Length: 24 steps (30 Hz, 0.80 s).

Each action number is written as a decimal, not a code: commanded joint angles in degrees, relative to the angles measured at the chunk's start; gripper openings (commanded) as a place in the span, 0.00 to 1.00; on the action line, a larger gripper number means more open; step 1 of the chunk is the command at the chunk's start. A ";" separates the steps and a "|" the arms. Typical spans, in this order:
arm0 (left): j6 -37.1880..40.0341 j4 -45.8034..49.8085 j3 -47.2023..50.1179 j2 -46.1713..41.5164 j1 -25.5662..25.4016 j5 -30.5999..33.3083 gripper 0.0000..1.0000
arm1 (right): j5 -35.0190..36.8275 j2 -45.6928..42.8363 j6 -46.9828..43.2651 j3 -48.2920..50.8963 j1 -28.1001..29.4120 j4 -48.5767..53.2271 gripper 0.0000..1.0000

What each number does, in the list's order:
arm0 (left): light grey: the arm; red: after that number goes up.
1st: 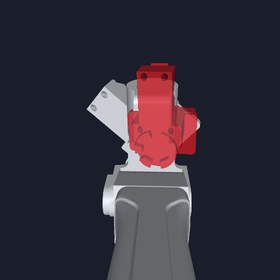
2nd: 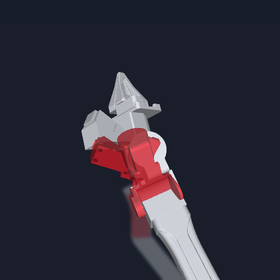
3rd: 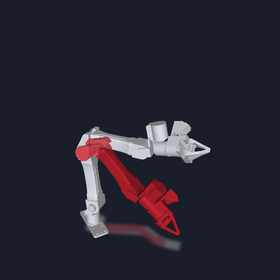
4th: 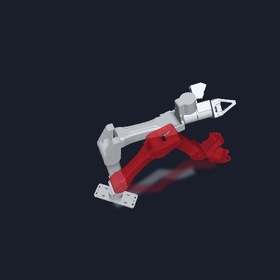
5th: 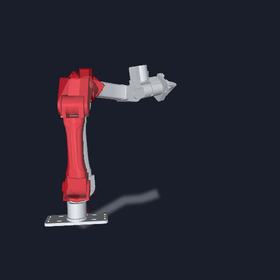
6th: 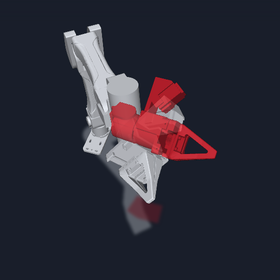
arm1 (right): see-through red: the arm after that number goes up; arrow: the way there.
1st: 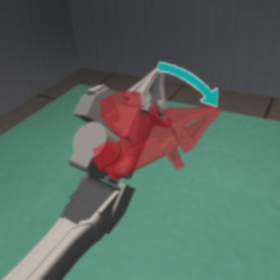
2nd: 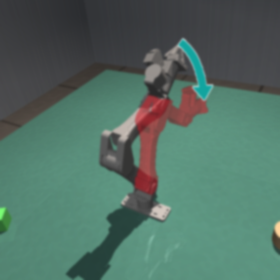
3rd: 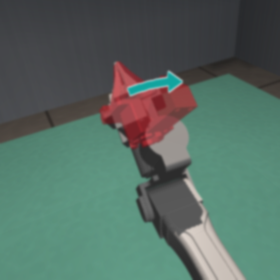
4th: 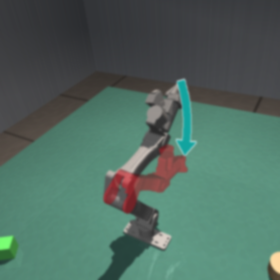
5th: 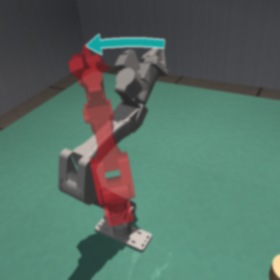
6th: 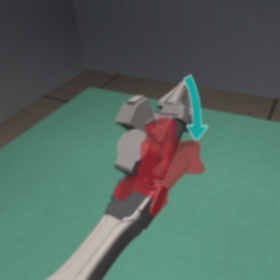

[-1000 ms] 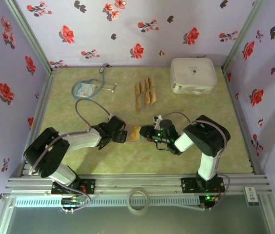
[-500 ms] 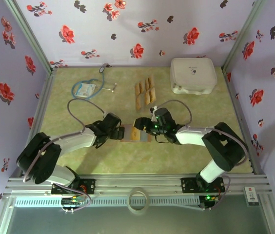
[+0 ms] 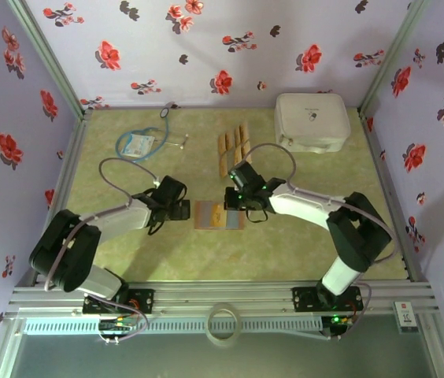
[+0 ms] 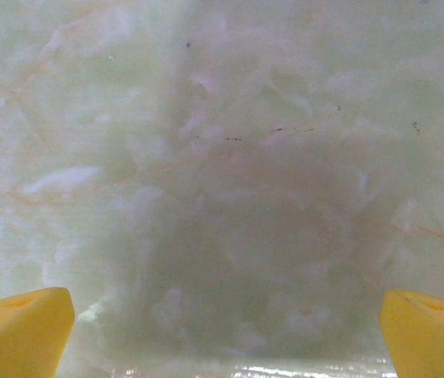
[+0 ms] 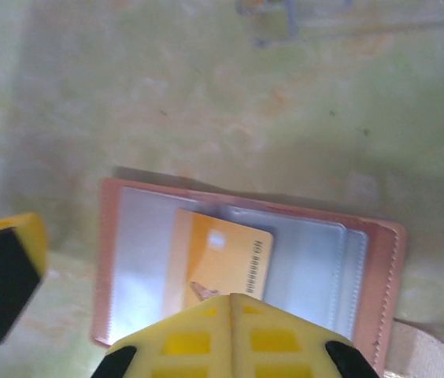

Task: Put the credit cards into the card holder
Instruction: Insert the credit card into the card slot.

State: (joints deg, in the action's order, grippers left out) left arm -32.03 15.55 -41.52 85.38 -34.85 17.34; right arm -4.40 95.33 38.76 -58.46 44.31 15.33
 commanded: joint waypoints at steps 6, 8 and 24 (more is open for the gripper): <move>2.67 3.08 -4.07 3.76 0.31 -0.16 1.00 | 5.28 6.48 -1.78 -3.51 1.54 7.34 0.00; 3.02 3.47 -4.40 4.24 0.31 -0.14 1.00 | 5.15 7.34 -1.69 -3.90 1.65 6.93 0.00; 3.99 4.04 -6.11 7.68 -0.57 -1.41 1.00 | 3.80 11.14 -1.41 -6.67 2.81 5.71 0.00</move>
State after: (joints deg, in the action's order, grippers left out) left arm -29.39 18.31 -46.19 91.74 -35.00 16.49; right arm -1.19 105.32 37.87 -63.66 46.46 20.93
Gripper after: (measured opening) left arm 0.996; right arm 0.055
